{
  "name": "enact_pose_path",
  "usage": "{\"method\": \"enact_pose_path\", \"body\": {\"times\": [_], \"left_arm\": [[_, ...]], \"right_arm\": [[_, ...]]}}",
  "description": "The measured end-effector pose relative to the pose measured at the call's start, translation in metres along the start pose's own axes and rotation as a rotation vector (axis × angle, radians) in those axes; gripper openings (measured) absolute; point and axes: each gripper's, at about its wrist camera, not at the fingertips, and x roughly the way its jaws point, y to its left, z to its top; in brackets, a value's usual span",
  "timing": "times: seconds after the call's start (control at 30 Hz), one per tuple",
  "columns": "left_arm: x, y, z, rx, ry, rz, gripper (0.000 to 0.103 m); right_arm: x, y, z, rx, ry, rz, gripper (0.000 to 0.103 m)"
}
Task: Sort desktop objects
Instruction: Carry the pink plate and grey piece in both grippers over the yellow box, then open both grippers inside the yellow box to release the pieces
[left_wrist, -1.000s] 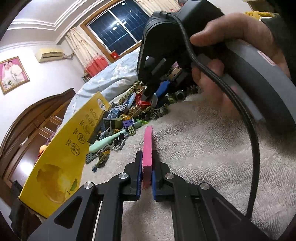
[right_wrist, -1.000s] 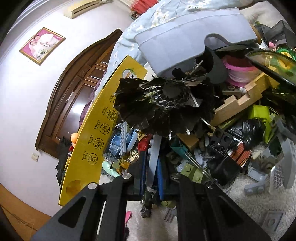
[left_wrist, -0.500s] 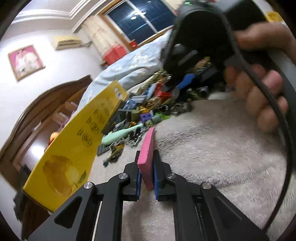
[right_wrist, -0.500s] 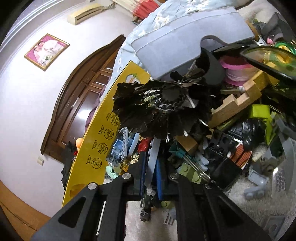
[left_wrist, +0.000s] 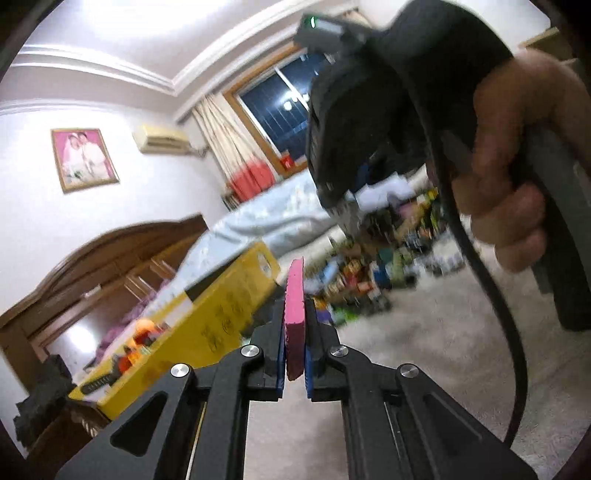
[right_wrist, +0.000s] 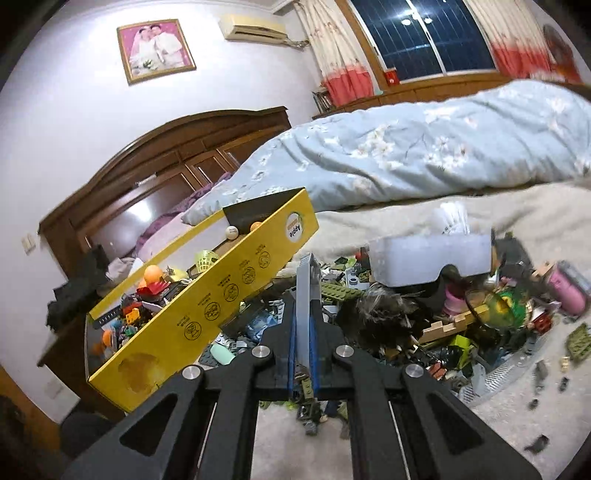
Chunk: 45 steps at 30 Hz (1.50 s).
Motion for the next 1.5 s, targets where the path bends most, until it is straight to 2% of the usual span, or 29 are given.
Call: {"method": "enact_pose_path", "body": {"times": [0.1,0.27,0.37,0.53,0.63,0.93,1.13,1.33,1.4,1.43,1.5], "left_arm": [[-0.008,0.014,0.007,-0.018,-0.058,0.078,0.009],[0.004,0.063,0.008,-0.084,-0.084,0.129,0.009],[0.01,0.097,0.001,-0.174,-0.034,0.139,0.009],[0.021,0.149,-0.014,-0.343,0.055,0.214,0.009],[0.026,0.175,-0.024,-0.409,0.099,0.249,0.009],[0.035,0.231,-0.056,-0.56,0.206,0.23,0.009],[0.045,0.242,-0.074,-0.577,0.279,0.249,0.009],[0.058,0.237,-0.091,-0.557,0.344,0.244,0.009],[0.058,0.233,-0.093,-0.549,0.342,0.255,0.009],[0.057,0.232,-0.094,-0.555,0.333,0.259,0.009],[0.056,0.23,-0.094,-0.555,0.334,0.26,0.009]], "right_arm": [[-0.01,0.004,0.002,0.0,-0.007,-0.002,0.005],[-0.02,0.023,0.003,-0.009,-0.026,0.012,0.005],[-0.021,0.047,0.0,-0.045,-0.034,0.031,0.005],[-0.008,0.086,-0.016,-0.104,0.006,0.084,0.005],[0.002,0.107,-0.024,-0.143,0.033,0.112,0.005],[0.027,0.171,-0.033,-0.202,0.02,0.234,0.005],[0.048,0.201,-0.04,-0.226,0.03,0.279,0.005],[0.066,0.21,-0.048,-0.237,0.084,0.309,0.005],[0.079,0.213,-0.058,-0.248,0.154,0.302,0.006],[0.08,0.207,-0.06,-0.199,0.139,0.323,0.005],[0.081,0.205,-0.061,-0.191,0.141,0.336,0.005]]}}
